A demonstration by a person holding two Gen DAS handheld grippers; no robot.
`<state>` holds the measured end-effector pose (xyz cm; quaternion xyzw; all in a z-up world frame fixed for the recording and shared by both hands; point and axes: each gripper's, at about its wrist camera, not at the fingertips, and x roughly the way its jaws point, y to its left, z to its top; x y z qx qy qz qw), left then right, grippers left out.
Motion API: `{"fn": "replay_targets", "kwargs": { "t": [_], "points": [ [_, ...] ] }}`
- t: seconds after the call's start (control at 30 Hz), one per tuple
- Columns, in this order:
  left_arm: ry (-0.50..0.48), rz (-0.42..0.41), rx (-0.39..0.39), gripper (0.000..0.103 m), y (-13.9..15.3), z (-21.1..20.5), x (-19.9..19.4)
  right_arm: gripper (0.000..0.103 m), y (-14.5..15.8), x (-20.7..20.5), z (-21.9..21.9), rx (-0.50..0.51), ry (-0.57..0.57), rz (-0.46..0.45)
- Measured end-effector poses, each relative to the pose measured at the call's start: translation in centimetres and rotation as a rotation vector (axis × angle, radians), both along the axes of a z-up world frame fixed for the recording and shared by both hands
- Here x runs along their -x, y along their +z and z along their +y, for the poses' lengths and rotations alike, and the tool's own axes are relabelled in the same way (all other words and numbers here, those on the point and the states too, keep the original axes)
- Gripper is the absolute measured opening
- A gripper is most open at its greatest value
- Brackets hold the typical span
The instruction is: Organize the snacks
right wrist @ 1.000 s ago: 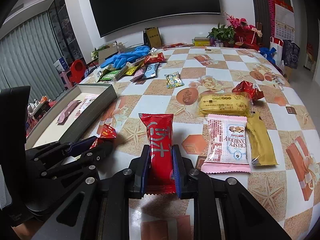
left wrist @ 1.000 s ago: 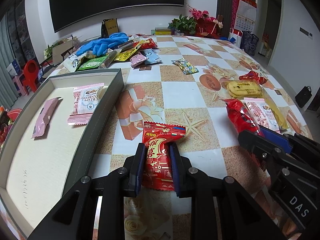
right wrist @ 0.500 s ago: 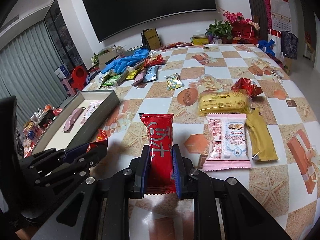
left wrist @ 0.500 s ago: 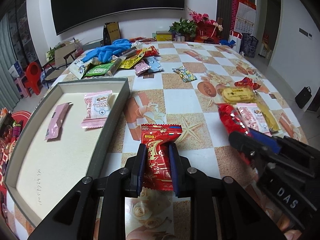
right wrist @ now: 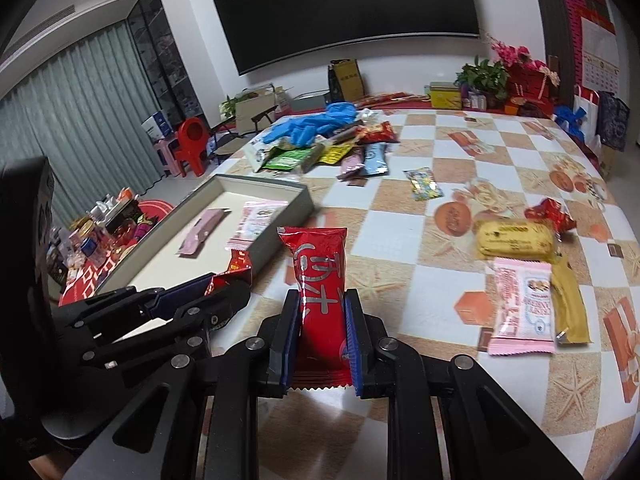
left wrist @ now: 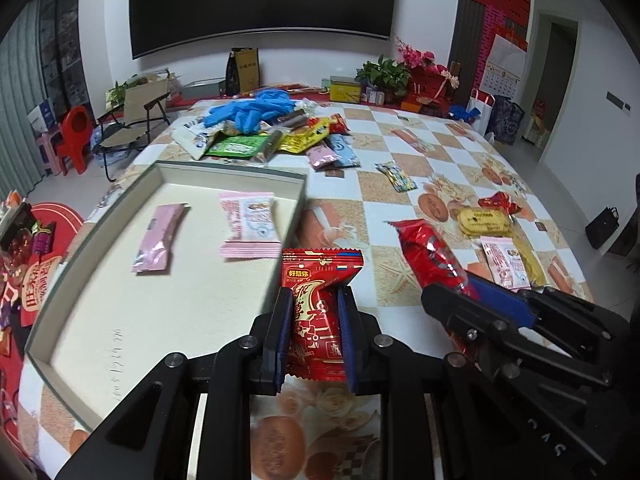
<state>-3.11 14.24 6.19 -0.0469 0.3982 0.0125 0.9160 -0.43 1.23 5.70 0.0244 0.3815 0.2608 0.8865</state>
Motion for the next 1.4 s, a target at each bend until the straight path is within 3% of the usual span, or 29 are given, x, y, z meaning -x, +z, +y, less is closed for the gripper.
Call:
{"fn": "replay_targets", "kwargs": {
  "t": [0.23, 0.37, 0.53, 1.13, 1.4],
  "points": [
    [0.090, -0.019, 0.026, 0.024, 1.5, 5.4, 1.6, 0.022, 0.6, 0.6, 3.5, 0.014, 0.080, -0.005],
    [0.177, 0.004, 0.043, 0.024, 1.0, 9.4, 2.0, 0.022, 0.7, 0.9, 5.6, 0.011, 0.130, 0.006],
    [0.221, 0.024, 0.056, 0.024, 0.3, 11.5, 2.4, 0.022, 0.6, 1.2, 8.4, 0.021, 0.190, 0.011],
    [0.202, 0.100, -0.026, 0.024, 0.1, 13.3, -1.7, 0.022, 0.8, -2.9, 14.3, 0.070, 0.230, 0.077],
    [0.203, 0.147, -0.007, 0.024, -0.3, 15.1, -3.4, 0.022, 1.2, -4.5, 15.7, 0.074, 0.217, 0.101]
  ]
}}
